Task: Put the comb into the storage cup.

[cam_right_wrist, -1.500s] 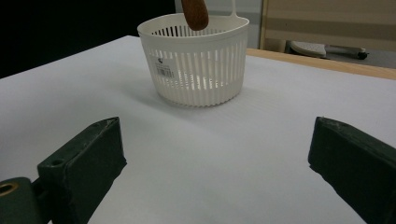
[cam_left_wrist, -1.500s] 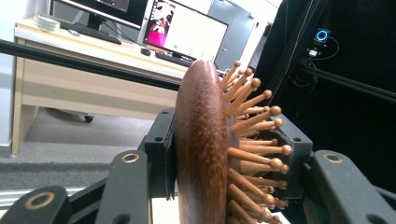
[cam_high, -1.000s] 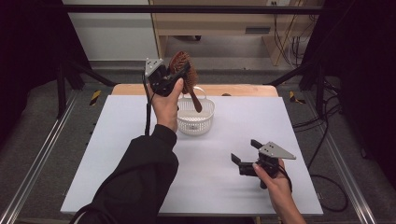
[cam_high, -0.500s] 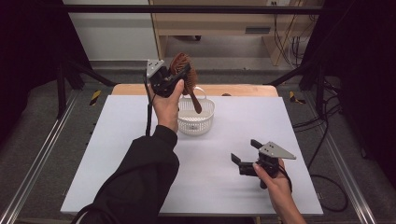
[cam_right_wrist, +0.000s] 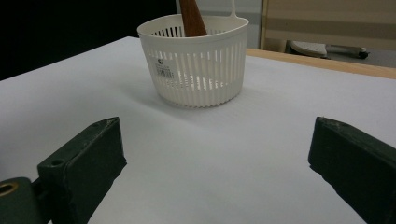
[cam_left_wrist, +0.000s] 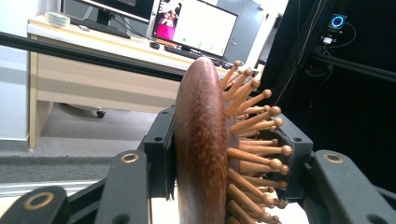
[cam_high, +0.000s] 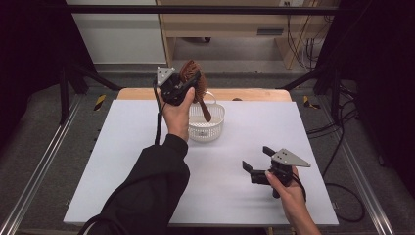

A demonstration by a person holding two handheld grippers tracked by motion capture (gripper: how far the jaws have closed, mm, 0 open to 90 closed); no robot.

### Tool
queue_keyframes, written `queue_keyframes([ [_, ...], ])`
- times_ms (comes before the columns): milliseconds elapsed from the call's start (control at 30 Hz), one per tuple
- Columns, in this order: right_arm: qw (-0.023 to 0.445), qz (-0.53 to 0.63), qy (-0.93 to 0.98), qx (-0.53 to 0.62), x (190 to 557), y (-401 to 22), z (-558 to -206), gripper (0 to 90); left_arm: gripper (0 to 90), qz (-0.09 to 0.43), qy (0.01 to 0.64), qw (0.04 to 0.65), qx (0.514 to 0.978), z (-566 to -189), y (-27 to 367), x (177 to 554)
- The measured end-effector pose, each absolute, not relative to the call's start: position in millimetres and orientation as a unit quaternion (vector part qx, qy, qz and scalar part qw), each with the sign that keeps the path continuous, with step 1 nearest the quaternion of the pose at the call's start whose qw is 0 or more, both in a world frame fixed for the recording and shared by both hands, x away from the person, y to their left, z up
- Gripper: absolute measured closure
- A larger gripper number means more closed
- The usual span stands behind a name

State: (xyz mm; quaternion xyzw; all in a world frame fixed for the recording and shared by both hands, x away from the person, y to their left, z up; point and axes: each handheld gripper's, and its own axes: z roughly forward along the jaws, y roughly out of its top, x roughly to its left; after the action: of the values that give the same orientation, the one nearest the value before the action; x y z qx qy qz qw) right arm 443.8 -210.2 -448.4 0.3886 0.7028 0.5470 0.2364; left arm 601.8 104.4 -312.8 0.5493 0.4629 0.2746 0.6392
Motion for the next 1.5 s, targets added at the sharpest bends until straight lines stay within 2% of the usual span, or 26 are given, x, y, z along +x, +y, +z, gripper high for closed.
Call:
queue_keyframes([
  [733, 0.235, 0.546, 0.704, 0.388, 443.7, -209.7, -448.7, 3.9, 50.1, 0.263, 0.463, 0.644, 0.550, -338.0, 87.1, 593.4],
  [1500, 0.235, 0.543, 0.705, 0.390, 444.1, -209.3, -449.5, 3.9, 49.9, 0.276, 0.452, 0.633, 0.564, -351.0, 80.1, 591.9],
])
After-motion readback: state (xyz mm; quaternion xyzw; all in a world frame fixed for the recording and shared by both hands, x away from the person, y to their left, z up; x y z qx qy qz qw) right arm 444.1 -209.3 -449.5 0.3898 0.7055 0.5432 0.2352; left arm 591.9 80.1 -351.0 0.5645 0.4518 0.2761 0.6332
